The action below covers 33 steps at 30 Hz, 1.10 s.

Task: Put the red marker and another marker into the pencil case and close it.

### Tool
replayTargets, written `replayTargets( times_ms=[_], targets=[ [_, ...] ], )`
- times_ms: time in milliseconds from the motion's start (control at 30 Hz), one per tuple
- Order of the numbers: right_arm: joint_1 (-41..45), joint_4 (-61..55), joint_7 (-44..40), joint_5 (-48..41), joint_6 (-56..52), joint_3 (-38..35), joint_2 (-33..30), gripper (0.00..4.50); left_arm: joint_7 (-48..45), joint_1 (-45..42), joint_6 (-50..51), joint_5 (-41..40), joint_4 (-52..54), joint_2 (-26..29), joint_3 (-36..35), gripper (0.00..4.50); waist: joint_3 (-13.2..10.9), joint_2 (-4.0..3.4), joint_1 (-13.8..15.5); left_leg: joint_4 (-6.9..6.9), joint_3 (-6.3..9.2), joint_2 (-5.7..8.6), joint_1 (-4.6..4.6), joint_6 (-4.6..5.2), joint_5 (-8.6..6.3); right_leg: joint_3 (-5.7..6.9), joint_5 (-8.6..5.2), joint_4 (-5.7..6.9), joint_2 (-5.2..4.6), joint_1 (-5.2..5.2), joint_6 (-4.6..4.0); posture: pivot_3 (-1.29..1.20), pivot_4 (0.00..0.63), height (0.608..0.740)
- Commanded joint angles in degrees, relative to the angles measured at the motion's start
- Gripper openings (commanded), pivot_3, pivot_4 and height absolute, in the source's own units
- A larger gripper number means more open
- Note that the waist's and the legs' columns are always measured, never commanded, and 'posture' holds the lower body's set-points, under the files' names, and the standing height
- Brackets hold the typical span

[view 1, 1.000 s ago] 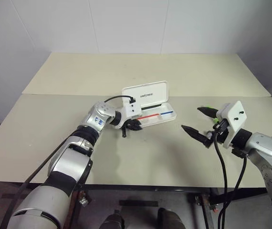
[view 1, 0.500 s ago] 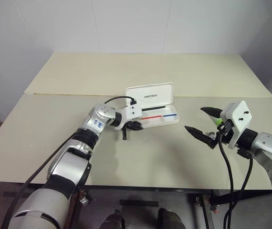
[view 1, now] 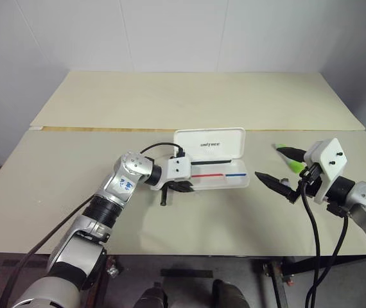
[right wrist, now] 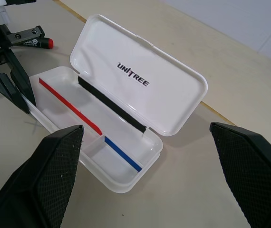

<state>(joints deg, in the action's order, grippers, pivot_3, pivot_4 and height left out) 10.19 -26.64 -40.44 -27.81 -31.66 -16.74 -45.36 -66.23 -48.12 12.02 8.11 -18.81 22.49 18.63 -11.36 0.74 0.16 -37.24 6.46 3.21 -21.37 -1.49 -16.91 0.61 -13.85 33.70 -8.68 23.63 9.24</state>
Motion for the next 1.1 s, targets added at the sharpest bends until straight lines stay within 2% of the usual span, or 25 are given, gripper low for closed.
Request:
replayTargets(
  times_ms=[33, 167, 500, 700, 800, 967, 1100],
  targets=[
    [0.01, -2.02, 0.45, -0.76, 0.03, -1.88, -0.49, 4.50, -1.35, 2.43, 3.88, -2.38, 10.21, 1.03, 0.28, 0.03, 0.00, 0.00, -0.14, 0.01, 0.00, 0.00, 0.01, -0.01, 0.01, -0.01, 0.00, 0.00, 0.00, 0.00, 0.00, 0.00, 0.150, 0.740],
    [-0.59, -2.46, 0.73, -0.88, -0.04, -2.08, -0.27, 4.50, -2.03, 5.60, 6.99, -2.93, 16.06, 2.63, 1.28, 0.03, 0.00, 0.00, -0.08, 0.05, -0.03, 0.00, 0.02, -0.05, 0.03, -0.04, 0.00, -0.04, 0.00, 0.00, 0.00, 0.00, 0.150, 0.740],
    [-1.79, -3.10, 1.36, -1.29, -0.33, -2.59, -0.13, 4.50, -1.08, 8.37, 8.78, -2.58, 18.07, 6.21, 2.79, 0.03, 0.00, 0.00, -0.11, 0.03, -0.03, -0.01, 0.10, 0.01, -0.01, -0.08, 0.00, -0.12, 0.00, 0.00, -0.03, 0.00, 0.150, 0.740],
    [-1.39, -3.19, 2.20, -1.37, -0.42, -1.88, 0.24, 4.50, -0.62, 9.45, 8.78, -2.98, 17.58, 5.50, 3.94, 0.03, 0.00, 0.00, -0.05, 0.01, -0.03, -0.01, 0.10, 0.01, -0.01, -0.09, 0.00, -0.14, 0.01, -0.01, -0.03, 0.00, 0.150, 0.740],
    [-1.21, -3.18, 2.35, -1.36, -0.37, -1.65, 0.25, 4.50, -2.28, 10.22, 7.62, -4.13, 18.29, 5.37, 4.81, 0.84, 0.00, -0.01, -0.02, 0.01, -0.04, -0.01, 0.12, 0.01, -0.01, -0.09, 0.00, -0.13, 0.01, -0.01, -0.03, 0.00, 0.150, 0.740],
    [-1.01, -3.00, 2.44, -1.30, -0.14, -1.32, 0.35, 4.50, -1.22, 9.62, 6.38, -4.88, 18.80, 4.62, 3.94, 2.47, 0.00, -0.01, 0.35, 0.01, -0.04, 0.00, 0.11, 0.01, -0.01, -0.09, 0.00, -0.15, 0.01, -0.02, -0.03, 0.00, 0.150, 0.740],
    [-1.41, -3.24, 2.36, -1.20, 0.13, -0.94, 0.80, 4.50, -1.86, 9.71, 7.23, -7.16, 21.21, 4.97, 2.73, 2.47, 0.00, -0.01, 0.73, 0.01, -0.04, -0.01, 0.10, 0.01, -0.01, -0.09, 0.00, -0.15, 0.01, -0.01, -0.03, 0.00, 0.150, 0.740]
  ],
)
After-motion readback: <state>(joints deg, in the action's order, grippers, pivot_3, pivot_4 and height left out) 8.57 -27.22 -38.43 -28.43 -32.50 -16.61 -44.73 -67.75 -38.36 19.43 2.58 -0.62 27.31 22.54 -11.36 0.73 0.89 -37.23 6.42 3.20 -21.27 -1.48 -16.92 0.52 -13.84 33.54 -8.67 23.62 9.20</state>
